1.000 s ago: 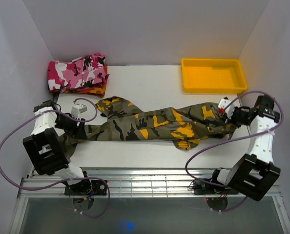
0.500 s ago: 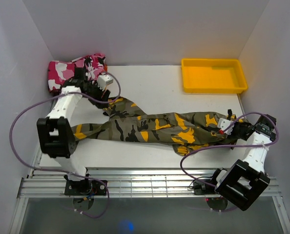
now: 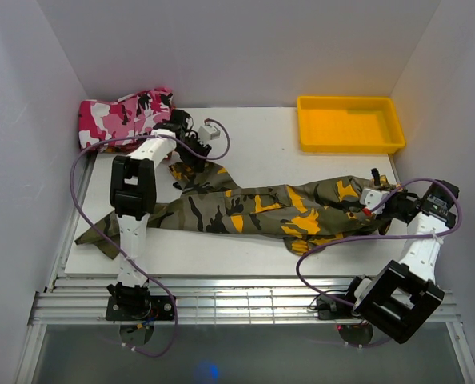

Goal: Fold and stack the trousers
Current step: Flatten the trousers out

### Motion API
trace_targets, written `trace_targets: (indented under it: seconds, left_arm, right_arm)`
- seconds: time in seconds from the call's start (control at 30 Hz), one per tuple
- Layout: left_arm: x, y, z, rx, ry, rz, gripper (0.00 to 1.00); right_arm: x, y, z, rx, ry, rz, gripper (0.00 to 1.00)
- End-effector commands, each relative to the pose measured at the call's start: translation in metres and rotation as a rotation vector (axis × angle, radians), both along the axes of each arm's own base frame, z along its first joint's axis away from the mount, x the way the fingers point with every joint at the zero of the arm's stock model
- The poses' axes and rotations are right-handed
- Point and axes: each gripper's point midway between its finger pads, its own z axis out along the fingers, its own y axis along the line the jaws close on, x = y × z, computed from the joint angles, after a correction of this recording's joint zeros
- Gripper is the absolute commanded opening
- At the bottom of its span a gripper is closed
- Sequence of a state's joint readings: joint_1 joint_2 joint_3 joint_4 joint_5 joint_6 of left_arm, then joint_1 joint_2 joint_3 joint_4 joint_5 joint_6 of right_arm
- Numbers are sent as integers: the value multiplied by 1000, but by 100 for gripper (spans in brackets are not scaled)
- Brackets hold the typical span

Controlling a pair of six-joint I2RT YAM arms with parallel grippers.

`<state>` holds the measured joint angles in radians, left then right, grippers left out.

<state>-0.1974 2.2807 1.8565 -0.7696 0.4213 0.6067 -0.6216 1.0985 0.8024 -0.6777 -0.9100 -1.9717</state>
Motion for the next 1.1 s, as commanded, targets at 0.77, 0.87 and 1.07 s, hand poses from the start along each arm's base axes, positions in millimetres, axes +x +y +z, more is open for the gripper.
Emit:
trace_targets:
  seconds: [0.77, 0.87, 1.07]
  left_arm:
    - [-3, 262, 179, 44, -357, 867, 0]
    - [-17, 253, 148, 14, -279, 836, 4]
    - [-56, 225, 145, -57, -217, 715, 72]
  right_arm:
    - [44, -2, 87, -313, -754, 223, 8]
    - [32, 9, 51, -413, -842, 335, 26]
    - [38, -23, 29, -456, -766, 288, 96]
